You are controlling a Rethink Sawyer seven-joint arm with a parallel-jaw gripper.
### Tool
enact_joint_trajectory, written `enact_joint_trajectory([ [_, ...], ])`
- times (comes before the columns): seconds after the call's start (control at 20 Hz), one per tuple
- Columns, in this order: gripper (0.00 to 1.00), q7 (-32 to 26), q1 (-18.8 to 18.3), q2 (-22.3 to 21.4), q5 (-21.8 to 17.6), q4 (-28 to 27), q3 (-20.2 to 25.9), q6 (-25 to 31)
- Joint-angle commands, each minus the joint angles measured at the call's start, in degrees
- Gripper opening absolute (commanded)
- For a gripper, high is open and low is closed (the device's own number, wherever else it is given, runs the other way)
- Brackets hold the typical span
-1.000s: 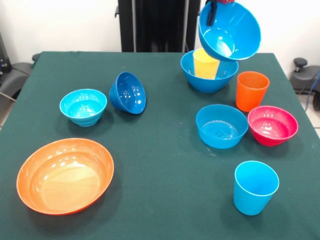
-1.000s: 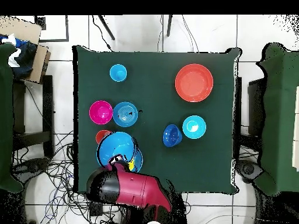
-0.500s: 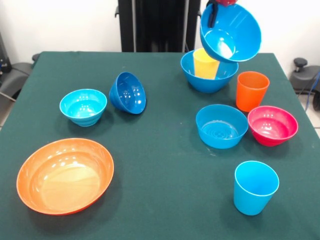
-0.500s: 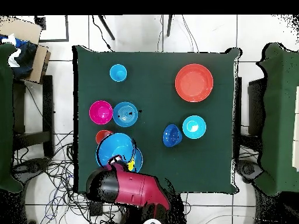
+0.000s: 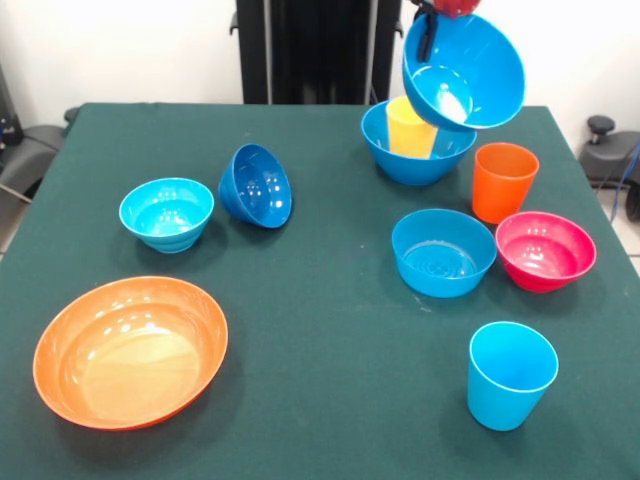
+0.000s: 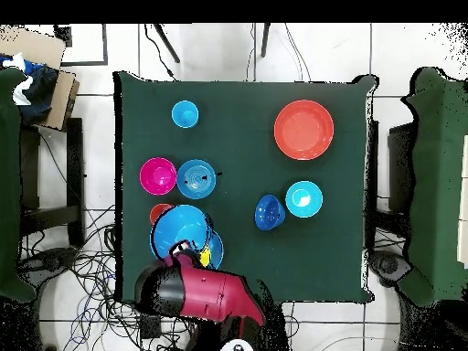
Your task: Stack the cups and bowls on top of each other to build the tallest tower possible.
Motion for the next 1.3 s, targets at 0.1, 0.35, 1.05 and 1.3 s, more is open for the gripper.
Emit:
enact_joint_trajectory([
  [0.1,0.0,5.3,0.1,2.9,-0.8,2.9,3.3,-4.3],
  [0.35,0.0,5.0,0.0,2.4,-1.0,3.6,3.4,-4.4],
  [1.05,0.0,5.0,-0.3,1.9,-1.3,5.3,3.6,-5.8],
  [1.3,0.0,4.6,-1.1,1.0,-1.7,6.9,4.3,-6.9],
])
